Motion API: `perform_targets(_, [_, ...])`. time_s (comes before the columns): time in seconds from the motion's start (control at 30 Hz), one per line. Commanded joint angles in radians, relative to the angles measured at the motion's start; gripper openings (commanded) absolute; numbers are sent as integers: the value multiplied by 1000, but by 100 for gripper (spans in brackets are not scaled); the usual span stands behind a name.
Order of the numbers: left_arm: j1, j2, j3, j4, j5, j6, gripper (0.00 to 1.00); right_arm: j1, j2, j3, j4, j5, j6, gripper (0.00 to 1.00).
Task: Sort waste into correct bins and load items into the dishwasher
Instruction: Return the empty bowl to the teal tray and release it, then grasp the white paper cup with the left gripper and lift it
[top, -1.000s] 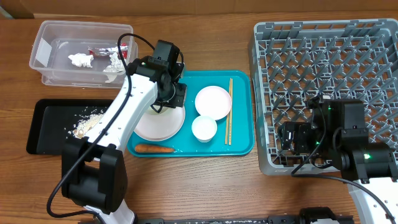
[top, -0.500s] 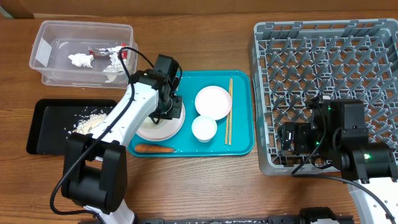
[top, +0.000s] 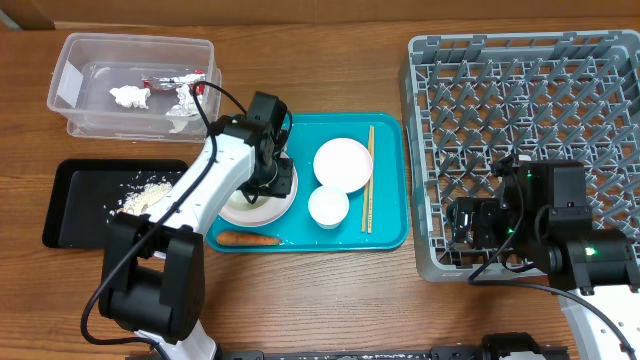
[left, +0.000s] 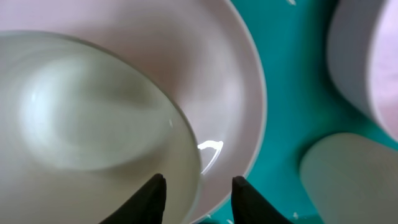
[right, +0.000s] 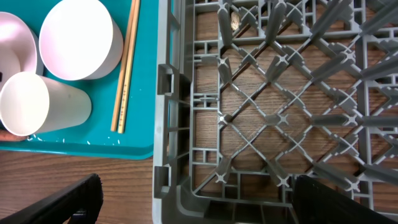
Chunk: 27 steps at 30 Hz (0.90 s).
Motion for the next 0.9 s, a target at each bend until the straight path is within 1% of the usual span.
perform_targets(0.0, [0,-23,134,-41,138,-2,40,2,-3,28,3,-2,5,100])
perform_targets(0.1, [0,-23,224,-80,225,-2,40,2,-3,28,2,-1,5,100])
perform_targets(0.2, [0,-23,259,-87,293,-2,40,2,-3,28,2,-1,5,100])
perform_targets(0.4, [-7,-19,240,-178,314,-1,40,2,-3,28,2,-1,5,100])
perform_targets(0.47, [-14,-19,219,-193,312,3,43,2,-3,28,3,-1,5,100])
perform_targets(0.5, [-20,-19,204,-192,312,6,45,2,-3,28,3,-1,5,100])
perform_targets(0.57, [-35,-19,174,-182,311,6,48,2,-3,28,3,-1,5,100])
perform_targets(0.87, [-105,-18,3,-41,310,4,49,2,-3,28,3,-1,5,100])
